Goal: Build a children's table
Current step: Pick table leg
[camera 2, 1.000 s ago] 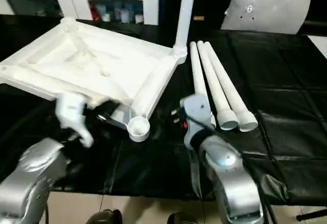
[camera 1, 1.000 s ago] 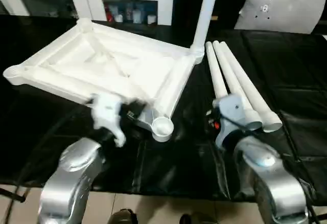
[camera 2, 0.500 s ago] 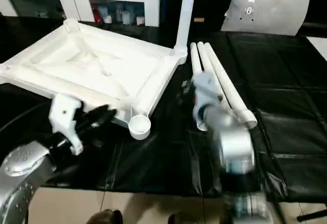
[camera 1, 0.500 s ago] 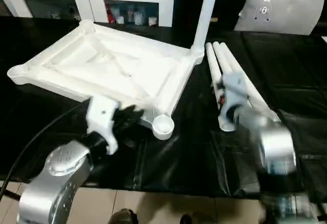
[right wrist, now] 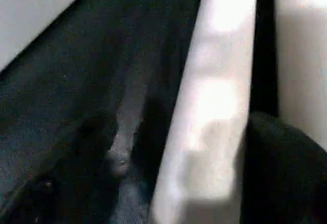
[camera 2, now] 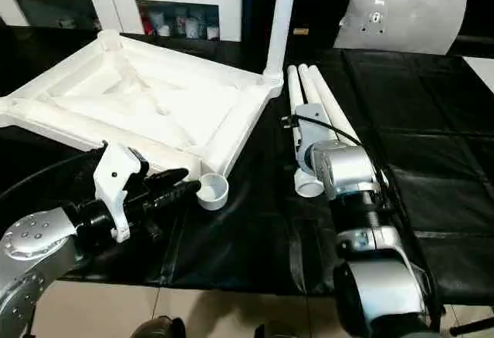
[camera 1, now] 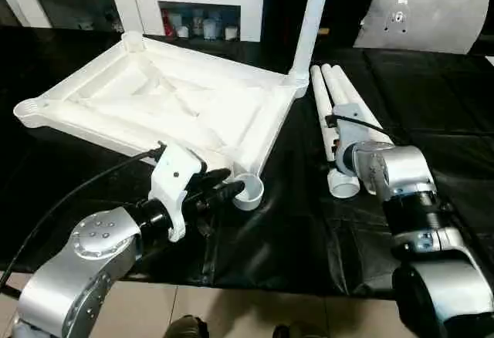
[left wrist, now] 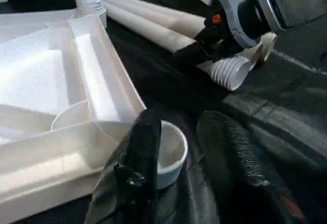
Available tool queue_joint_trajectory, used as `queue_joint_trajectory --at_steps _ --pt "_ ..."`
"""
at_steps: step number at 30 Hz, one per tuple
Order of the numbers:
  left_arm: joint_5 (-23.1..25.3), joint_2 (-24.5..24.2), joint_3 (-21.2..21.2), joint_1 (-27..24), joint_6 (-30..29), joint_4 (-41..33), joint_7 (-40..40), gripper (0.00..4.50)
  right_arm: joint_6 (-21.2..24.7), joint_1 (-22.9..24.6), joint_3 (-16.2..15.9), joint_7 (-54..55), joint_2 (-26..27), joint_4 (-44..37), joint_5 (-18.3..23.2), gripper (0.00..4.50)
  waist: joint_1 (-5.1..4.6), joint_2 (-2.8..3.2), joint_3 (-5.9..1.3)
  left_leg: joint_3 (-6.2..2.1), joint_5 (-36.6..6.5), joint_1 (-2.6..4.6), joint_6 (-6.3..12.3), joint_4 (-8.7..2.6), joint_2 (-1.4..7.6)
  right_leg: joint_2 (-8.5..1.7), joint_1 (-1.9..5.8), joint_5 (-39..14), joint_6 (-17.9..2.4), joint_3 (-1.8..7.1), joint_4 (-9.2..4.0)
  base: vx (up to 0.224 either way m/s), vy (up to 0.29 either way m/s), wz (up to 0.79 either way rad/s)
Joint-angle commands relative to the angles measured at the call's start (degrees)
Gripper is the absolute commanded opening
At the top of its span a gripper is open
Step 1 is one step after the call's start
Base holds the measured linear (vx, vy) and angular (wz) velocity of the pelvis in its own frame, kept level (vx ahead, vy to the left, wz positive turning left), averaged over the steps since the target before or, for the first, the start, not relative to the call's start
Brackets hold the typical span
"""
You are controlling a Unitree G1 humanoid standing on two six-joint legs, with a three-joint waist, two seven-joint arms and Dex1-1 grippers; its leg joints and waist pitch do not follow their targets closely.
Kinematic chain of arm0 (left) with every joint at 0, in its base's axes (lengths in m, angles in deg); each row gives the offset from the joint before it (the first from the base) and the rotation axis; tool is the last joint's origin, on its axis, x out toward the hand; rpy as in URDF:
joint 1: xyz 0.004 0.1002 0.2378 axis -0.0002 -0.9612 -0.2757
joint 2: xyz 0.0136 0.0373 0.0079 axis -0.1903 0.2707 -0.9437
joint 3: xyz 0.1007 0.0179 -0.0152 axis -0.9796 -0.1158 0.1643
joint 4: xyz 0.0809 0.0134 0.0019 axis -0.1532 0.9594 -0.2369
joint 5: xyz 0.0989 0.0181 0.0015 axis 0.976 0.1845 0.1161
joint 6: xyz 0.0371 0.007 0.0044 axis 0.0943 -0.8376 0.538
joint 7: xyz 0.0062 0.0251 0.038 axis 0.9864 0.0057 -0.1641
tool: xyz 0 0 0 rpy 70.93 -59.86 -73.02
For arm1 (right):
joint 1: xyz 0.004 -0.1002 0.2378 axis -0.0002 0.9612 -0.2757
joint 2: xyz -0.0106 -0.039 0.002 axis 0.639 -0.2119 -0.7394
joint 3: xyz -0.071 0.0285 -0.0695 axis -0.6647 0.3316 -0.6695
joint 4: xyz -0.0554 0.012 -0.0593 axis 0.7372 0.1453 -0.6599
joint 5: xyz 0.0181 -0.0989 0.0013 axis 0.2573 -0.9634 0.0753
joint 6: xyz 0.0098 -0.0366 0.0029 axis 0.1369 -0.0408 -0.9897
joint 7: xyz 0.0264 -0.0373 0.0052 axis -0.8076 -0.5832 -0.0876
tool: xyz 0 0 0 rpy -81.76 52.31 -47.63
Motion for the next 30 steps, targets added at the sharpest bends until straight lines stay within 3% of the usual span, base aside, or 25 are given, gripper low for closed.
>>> queue_joint_trajectory --at_steps 1,4,6,11,20,26,30 --pt "-0.92 -0.70 -0.49 0.14 -1.41 -1.78 0.48 1.44 0.98 -0.79 1.52 -0.59 -0.09 2.98 1.32 4.20 0.23 0.64 -4.86 -0.33 -9.75 1.08 -2.54 -3.49 2.43 -4.18 2.70 -5.75 -12.70 3.19 -3.96 0.000 0.000 0.00" --pt "-1.42 -1.06 -0.54 0.18 -2.02 -2.09 0.50 1.44 0.51 -1.96 2.48 -0.54 -0.04 5.86 1.83 4.07 0.28 0.50 -4.69 -0.31 -12.01 1.11 -2.96 -3.49 2.36 -4.21 2.52 -8.98 -12.31 3.25 -4.29 0.000 0.000 0.00" --pt "-2.37 -1.41 -0.55 0.14 -2.87 -2.43 0.97 1.68 0.28 -2.51 3.05 -0.57 -0.13 7.70 2.25 3.69 0.28 0.48 -4.76 -0.35 -12.25 1.06 -3.09 -3.44 2.33 -4.23 2.50 -10.12 -11.96 3.23 -4.26 0.000 0.000 0.00" --pt "-5.92 -6.77 -1.57 -0.02 -6.91 -5.38 5.93 1.74 -0.80 -3.46 4.32 -0.73 -0.65 11.77 3.07 3.24 0.48 0.55 -4.91 -0.37 -13.87 1.26 -3.47 -3.40 2.24 -4.21 2.13 -13.60 -11.08 3.10 -4.33 0.000 0.000 0.00" --pt "-8.47 -8.27 -0.52 0.08 -8.16 -5.57 6.84 1.74 -2.24 -4.28 6.19 0.36 -0.56 13.89 3.77 2.56 0.54 0.60 -5.28 -0.40 -14.24 1.14 -3.68 -3.41 2.10 -3.95 2.11 -12.65 -10.52 3.02 -4.35 0.000 0.000 0.00" --pt "-15.40 -10.41 0.73 -0.96 -5.81 -4.62 17.15 1.77 -5.12 -4.75 9.55 2.56 -0.26 13.77 5.20 2.10 0.53 0.21 -5.29 -0.27 -14.01 1.15 -3.55 -3.47 2.07 -3.95 1.88 -13.79 -10.23 3.03 -4.48 0.000 0.000 0.00" --pt "-14.88 -10.81 1.00 -0.08 -2.02 -1.28 20.08 2.16 -6.62 -4.50 11.38 4.22 -0.02 12.31 6.22 1.92 0.58 0.36 -5.34 -0.25 -14.06 1.16 -3.57 -3.51 2.02 -3.98 1.91 -14.19 -9.50 3.07 -4.56 0.000 0.000 0.00"
